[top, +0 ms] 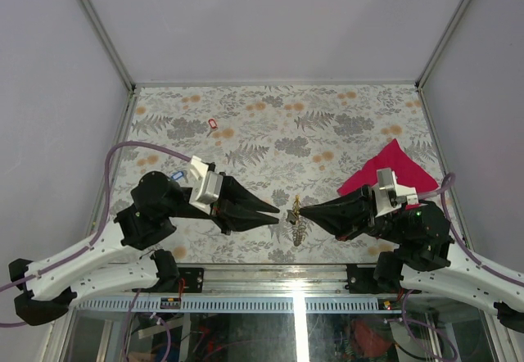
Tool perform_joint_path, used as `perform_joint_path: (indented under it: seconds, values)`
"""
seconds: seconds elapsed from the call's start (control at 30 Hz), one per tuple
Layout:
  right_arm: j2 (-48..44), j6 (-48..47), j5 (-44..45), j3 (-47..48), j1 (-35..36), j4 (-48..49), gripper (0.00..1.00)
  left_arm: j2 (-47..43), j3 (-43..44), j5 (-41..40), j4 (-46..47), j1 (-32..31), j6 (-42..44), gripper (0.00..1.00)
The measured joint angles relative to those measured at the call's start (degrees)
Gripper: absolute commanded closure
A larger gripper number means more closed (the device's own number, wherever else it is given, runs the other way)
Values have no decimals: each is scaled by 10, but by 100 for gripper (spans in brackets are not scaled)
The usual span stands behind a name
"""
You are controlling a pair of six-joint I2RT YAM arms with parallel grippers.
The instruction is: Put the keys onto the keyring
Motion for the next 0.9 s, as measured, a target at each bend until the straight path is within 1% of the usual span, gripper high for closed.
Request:
perform_joint_path:
  seconds: [0.13,0.53,0.7,0.9]
  values:
    - [0,-6,0,0,0,-1,100,0,-19,-14,41,0,-21,74]
    - [1,-13,-1,1,0,-5,100,31,-67,-35,165,-1,-103,73]
    - [2,-15,-1,1,0,-7,100,44,-69,-37,197,-6,-119,73]
    - [4,-16,-1,1,0,-14,100,59,-69,-38,213,-13,-125,73]
